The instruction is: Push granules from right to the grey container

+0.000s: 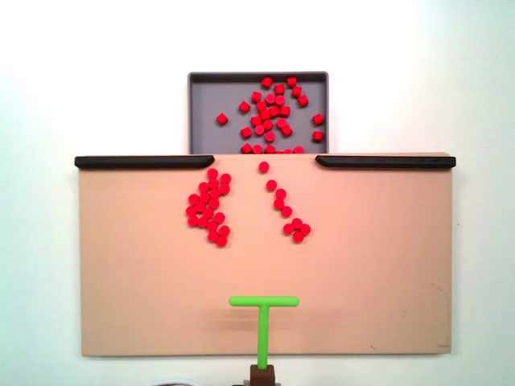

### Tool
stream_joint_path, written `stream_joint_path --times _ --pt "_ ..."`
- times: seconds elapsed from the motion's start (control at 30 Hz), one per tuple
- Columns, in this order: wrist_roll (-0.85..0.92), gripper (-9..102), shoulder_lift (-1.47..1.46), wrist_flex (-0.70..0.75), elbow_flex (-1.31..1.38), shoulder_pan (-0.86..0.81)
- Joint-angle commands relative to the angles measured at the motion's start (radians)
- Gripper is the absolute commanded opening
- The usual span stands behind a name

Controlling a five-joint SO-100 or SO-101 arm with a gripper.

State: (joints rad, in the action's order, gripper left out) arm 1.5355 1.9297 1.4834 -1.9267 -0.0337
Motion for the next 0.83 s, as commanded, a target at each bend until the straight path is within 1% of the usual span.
stream_joint_path --times 0.0,0.8 --pt "0.017 0 0.015 -0.006 0.006 -0.011" --pt "0.041 0 0.002 -0.006 0.006 -0.017"
